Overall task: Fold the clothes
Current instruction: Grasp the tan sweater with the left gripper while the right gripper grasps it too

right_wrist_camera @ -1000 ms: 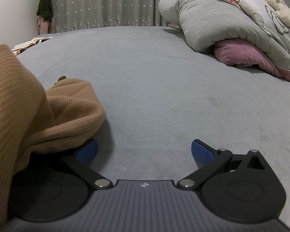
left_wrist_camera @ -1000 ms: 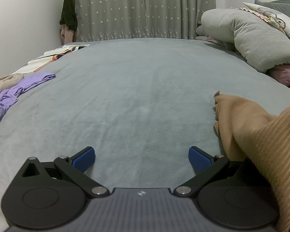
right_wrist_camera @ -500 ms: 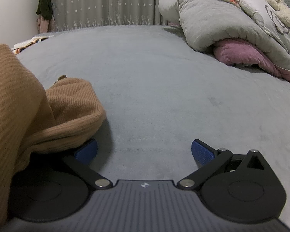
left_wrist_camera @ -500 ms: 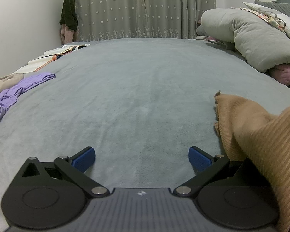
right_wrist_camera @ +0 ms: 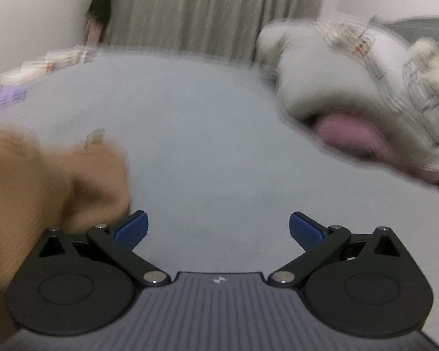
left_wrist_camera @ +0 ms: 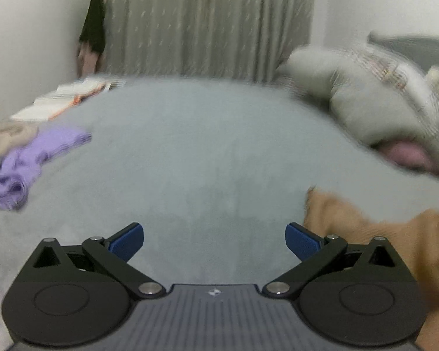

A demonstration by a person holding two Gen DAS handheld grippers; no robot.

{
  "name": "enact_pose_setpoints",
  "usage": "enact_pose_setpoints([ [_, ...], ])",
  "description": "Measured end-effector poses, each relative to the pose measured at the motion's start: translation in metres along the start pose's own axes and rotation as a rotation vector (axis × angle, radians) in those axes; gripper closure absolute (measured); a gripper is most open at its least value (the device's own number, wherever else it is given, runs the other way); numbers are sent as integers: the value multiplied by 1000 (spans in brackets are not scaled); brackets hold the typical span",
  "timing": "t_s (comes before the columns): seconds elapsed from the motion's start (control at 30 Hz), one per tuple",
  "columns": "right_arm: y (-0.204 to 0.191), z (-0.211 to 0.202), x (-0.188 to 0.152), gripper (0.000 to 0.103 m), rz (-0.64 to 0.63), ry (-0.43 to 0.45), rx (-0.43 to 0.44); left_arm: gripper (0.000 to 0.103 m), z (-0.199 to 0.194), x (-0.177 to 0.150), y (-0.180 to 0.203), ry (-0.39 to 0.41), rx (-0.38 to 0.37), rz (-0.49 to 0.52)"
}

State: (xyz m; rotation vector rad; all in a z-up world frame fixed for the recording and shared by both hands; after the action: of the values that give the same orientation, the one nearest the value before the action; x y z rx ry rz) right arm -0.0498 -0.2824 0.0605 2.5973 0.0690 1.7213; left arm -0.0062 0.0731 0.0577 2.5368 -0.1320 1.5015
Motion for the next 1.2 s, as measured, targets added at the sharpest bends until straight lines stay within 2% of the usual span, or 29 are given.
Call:
enact_pose_setpoints([
  [0.1,1,-34,15,0,19,111,88,1,-26,-1,4,-15,-103,15],
  [0.13,-5,-55,17,0,1,157,164,1,-34,-3,7,-26,-146,32],
  [0.2,-19,-76,12,0,-76,181,256,0,-63,-9,25,-7,-285,158],
  [0.23,-28,-82,7,0,-131,177,279,0,-78,-16,35,30,-332,274],
  [0.3,-42,-93,-3,0,-225,170,313,0,-94,-34,48,77,-330,462],
  [0.37,-66,-108,-22,0,-365,152,383,0,-98,-52,56,80,-320,570],
  [0.4,-73,-110,-27,0,-381,142,408,1,-100,-62,62,72,-318,624],
  [0.47,-102,-117,-52,1,-463,67,486,1,-104,-80,75,64,-319,716],
  [0.57,-129,-127,-76,8,-660,59,439,1,-115,-100,93,118,-332,832],
  [0.6,-130,-125,-77,28,-642,35,429,1,-111,-104,94,120,-331,844],
  [0.63,-131,-121,-76,59,-622,10,426,1,-103,-108,97,109,-321,863],
  [0.67,-125,-113,-77,75,-571,-58,421,1,-89,-114,100,92,-285,902],
  [0.7,-124,-109,-75,103,-547,-81,416,5,-76,-116,101,93,-236,948],
  [0.73,-114,-102,-67,103,-498,-82,386,13,-68,-114,102,103,-202,964],
  [0.77,-104,-96,-59,103,-451,-82,357,46,-64,-110,103,107,-184,953],
  [0.8,-97,-98,-55,103,-426,-62,329,62,-62,-103,101,100,-188,901],
  [0.83,-81,-103,-44,103,-378,-16,282,68,-60,-94,96,91,-199,836],
  [0.87,-64,-109,-33,103,-331,28,236,78,-59,-85,92,81,-210,770],
  [0.9,-56,-112,-29,103,-313,51,221,79,-57,-77,88,72,-221,705],
  [0.97,-31,-134,-20,94,-251,160,227,79,-58,-69,85,70,-225,676],
  [1.0,-32,-137,-16,74,-233,176,256,79,-58,-66,83,70,-225,670],
  [1.03,-37,-140,-23,38,-215,154,340,79,-59,-64,82,70,-226,665],
  [1.07,-43,-144,-29,19,-198,132,421,79,-60,-61,81,70,-226,659],
  [1.1,-51,-147,-38,1,-211,108,453,79,-60,-58,79,71,-226,653],
  [1.13,-70,-149,-54,1,-275,73,498,79,-61,-55,78,71,-227,647],
  [1.2,-104,-151,-78,2,-452,42,491,80,-62,-50,75,71,-227,635],
])
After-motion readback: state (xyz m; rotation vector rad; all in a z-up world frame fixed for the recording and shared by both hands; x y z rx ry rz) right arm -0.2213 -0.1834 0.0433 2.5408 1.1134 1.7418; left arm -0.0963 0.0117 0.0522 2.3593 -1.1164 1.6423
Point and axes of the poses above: each gripper's, at about its wrist camera, not at the fingertips, and z roughly the way its jaws point, y to its right, x to its top, the point moved 8 cm from there along z, roughly the way its jaws point
